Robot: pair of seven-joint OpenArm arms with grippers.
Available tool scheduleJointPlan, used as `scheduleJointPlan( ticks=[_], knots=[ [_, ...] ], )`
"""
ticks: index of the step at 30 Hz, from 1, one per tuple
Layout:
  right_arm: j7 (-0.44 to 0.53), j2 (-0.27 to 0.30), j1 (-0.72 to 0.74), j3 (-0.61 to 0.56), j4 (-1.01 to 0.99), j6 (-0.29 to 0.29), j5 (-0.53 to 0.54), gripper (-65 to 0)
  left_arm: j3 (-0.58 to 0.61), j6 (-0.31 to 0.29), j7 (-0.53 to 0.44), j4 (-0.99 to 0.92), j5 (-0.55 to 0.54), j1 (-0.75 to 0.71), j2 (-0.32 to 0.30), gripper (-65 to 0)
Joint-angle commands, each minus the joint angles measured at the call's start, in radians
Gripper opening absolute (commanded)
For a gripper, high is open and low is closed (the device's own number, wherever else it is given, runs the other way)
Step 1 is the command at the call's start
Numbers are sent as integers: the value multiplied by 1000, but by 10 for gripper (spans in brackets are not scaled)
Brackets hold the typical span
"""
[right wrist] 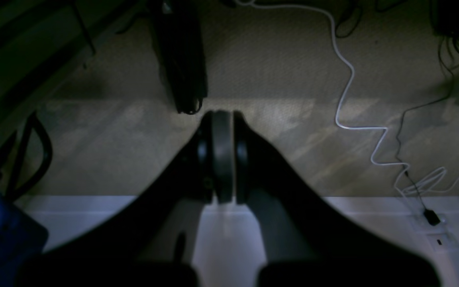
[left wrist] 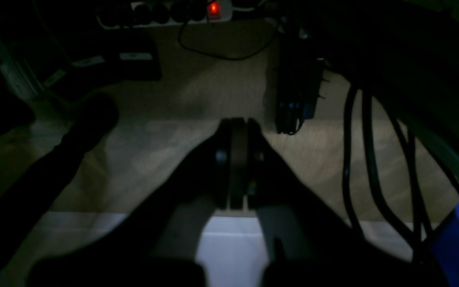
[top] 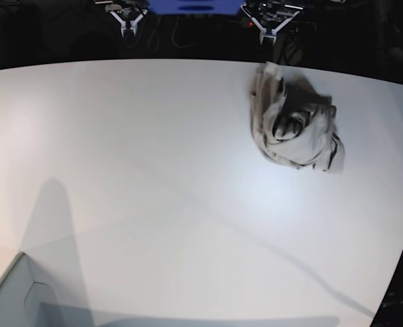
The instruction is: Layout the t-shirt on the table in an organized manner, then fold the t-shirt properly
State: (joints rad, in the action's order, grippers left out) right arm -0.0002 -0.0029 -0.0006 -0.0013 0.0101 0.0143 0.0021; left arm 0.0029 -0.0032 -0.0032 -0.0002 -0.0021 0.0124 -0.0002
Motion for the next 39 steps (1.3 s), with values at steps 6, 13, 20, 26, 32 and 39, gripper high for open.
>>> scheduleJointPlan(
  ticks=[6, 13, 20, 26, 32, 39],
  knots=[
    [-2, -4, -6, -1, -2, -20, 6, -650, -1, 7, 2, 2, -2, 1, -1, -650],
    [-2, -4, -8, 2, -2, -20, 6, -650, 4, 7, -2, 4, 1, 24, 26, -650],
    [-1, -4, -35, 2, 0, -20, 6, -650, 1, 7, -2, 0, -2, 5, 13, -650],
    [-1, -4, -35, 2, 0, -20, 6, -650, 4, 7, -1, 1, 0, 1, -7, -650],
    [-1, -1, -49, 2, 4, -20, 6, -650, -1, 7, -30, 9, -3, -1, -59, -650],
    [-2, -4, -146, -1, 156, -20, 6, -650, -2, 2, -40, 12, -5, -67, -99, -650]
  ],
)
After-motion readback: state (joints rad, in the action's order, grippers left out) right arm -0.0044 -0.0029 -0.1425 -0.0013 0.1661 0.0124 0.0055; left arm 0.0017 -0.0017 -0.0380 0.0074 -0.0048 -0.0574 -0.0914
